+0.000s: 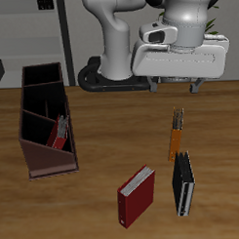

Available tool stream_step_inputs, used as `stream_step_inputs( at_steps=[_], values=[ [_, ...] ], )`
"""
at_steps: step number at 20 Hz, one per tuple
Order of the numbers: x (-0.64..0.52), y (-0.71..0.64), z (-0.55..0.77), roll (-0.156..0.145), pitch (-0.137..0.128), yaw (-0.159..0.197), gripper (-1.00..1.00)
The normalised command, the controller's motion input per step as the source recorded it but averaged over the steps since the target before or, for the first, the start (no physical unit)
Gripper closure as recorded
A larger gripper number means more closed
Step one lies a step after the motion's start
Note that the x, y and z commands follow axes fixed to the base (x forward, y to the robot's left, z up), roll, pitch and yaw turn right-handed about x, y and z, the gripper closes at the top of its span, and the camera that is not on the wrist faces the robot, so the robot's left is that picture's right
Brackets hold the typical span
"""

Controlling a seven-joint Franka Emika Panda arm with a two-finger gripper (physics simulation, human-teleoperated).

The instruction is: Place the left red book into the right desk caddy's left compartment and place the striped book into the right desk caddy's right compartment

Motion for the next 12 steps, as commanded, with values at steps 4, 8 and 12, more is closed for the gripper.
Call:
stream_step_inputs(
  at_steps=[4,8,12],
  values=[
    [0.18,0.00,0.06,0.065,-0.014,-0.013,-1.00],
    [0.25,-0.03,0.06,0.016,-0.006,0.009,-1.00],
    [0.11,0.03,-0.02,0.012,-0.002,0.006,-1.00]
  ],
)
